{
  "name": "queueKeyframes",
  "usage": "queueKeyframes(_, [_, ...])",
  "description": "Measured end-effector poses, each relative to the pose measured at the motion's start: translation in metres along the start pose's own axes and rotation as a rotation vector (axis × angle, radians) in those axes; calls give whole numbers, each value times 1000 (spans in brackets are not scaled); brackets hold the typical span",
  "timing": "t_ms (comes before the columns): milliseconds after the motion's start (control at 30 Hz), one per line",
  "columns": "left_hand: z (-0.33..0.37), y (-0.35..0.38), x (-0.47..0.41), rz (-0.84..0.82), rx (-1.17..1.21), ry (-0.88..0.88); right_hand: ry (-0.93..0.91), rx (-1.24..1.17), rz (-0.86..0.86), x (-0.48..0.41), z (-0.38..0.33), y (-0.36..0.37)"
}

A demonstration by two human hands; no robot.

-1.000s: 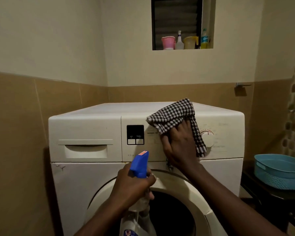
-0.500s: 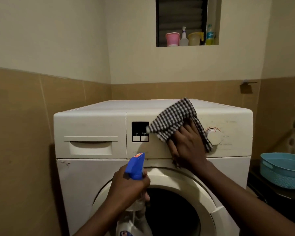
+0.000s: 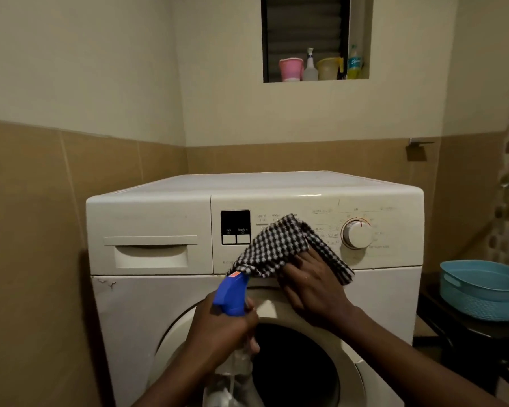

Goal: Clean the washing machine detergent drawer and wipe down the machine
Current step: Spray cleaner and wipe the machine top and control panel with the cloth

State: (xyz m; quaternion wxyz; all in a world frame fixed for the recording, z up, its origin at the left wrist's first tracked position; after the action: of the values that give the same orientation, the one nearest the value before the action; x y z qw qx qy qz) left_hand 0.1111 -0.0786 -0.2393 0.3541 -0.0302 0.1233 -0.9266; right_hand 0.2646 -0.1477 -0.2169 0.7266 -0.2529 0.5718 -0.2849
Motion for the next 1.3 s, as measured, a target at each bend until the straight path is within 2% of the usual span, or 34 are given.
queueKeyframes(200, [-1, -13, 3, -59, -61, 53, -132, 0, -165, 14, 11, 7])
queueKeyframes(267, [1, -15, 9, -82, -76, 78, -158, 45, -158, 8, 17, 1])
queueKeyframes(467, [-1, -33, 6, -47, -30, 96, -15, 147, -97, -43, 21, -18])
queueKeyframes(633, [-4, -36, 6, 4, -6, 114, 156, 90, -10, -75, 1, -13])
queueKeyframes(767, [-3, -31, 5, 33, 19, 110, 18, 58, -54, -57, -27, 18])
queueKeyframes(833, [-4, -30, 2, 22, 48, 90, -13, 34, -23, -44, -26, 20])
queueKeyframes(1000, [-5, -30, 0, 13, 11, 111, 266, -13, 123, -6, -4, 17])
queueKeyframes(1200, [-4, -17, -8, 29, -21, 94, 253, 44, 55, 16, -2, 14])
queueKeyframes(1300, [4, -6, -11, 21, -9, 117, 292, -27, 56, 24, 6, 3])
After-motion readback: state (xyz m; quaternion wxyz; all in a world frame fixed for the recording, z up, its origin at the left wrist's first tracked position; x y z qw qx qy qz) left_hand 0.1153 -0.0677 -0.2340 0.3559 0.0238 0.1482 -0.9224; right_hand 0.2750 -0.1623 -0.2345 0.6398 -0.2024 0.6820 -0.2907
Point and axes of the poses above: each hand's wrist, its own x-axis away from the middle knuckle, its own y-axis out of the palm, z = x × y, the point moved 5 cm from there along -x, towards the middle knuckle, and after that the axes turned 13 degrees about -z, right-handed, at the moved point
